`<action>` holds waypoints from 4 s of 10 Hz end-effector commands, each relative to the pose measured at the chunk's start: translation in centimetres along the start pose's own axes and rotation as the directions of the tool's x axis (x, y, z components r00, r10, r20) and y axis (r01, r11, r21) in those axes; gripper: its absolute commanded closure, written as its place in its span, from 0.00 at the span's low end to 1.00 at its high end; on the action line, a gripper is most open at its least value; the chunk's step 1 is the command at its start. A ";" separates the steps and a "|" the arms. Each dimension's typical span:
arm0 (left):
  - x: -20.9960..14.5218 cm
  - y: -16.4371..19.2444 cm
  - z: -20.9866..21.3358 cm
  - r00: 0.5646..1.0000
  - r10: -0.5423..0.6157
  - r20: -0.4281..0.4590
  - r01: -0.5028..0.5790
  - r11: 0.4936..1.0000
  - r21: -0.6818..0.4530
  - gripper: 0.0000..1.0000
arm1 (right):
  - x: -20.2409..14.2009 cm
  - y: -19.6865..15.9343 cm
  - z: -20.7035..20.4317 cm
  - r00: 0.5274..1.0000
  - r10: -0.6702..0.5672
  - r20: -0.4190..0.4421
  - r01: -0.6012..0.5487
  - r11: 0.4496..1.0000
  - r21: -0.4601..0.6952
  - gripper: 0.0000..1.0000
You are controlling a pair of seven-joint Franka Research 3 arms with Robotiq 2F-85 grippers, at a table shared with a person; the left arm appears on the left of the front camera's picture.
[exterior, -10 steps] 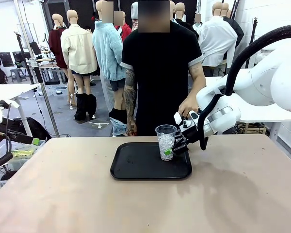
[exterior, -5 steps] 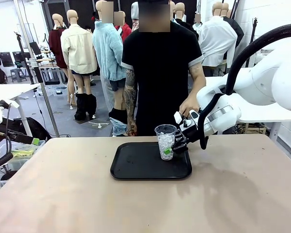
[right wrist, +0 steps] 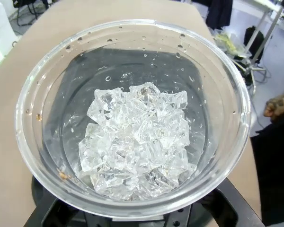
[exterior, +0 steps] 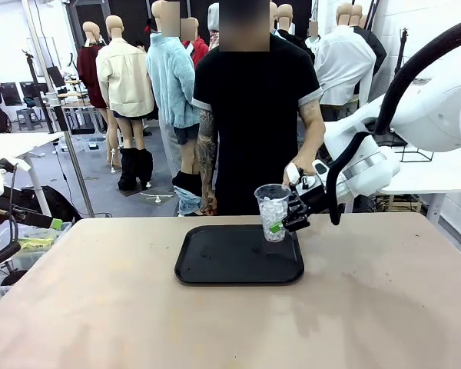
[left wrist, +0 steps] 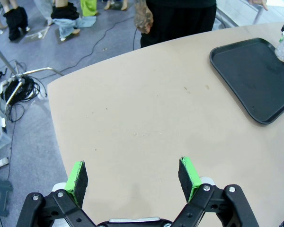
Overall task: Pour the drink into the iced cup.
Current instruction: Open the gripper to release the iced cup you were holding.
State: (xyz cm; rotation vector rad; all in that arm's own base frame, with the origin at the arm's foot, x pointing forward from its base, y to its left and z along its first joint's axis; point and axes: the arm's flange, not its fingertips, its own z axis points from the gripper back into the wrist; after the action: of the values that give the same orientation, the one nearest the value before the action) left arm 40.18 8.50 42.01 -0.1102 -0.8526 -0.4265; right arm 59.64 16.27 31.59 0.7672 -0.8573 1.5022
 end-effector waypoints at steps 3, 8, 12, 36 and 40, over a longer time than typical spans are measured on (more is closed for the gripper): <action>-0.2 0.0 -0.1 1.000 0.003 0.010 -0.003 1.000 0.013 0.00 | 2.9 -0.7 4.9 0.999 0.035 -0.005 -0.035 0.991 -0.128 0.42; -0.2 0.0 -0.1 1.000 0.003 0.010 -0.003 1.000 0.013 0.00 | 4.2 -5.8 9.8 1.000 -0.012 0.019 0.016 0.977 -0.211 0.42; -0.2 0.0 -0.1 1.000 0.003 0.010 -0.003 1.000 0.013 0.00 | 3.3 -7.0 10.5 0.999 -0.032 0.032 0.039 0.973 -0.227 0.42; -0.2 0.0 -0.1 1.000 0.003 0.010 -0.003 1.000 0.013 0.00 | 2.6 11.2 19.4 0.858 -0.474 -0.199 0.341 0.814 -0.470 0.00; -0.2 0.0 -0.1 1.000 0.003 0.010 -0.003 1.000 0.013 0.00 | -0.7 17.4 25.6 0.705 -0.709 -0.004 0.524 0.526 -0.670 0.00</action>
State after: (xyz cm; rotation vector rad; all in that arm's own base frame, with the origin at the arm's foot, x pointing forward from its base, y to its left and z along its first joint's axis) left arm 40.18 8.54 41.98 -0.1102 -0.8521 -0.4252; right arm 43.16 -6.49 42.37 0.2799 -0.6927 0.6545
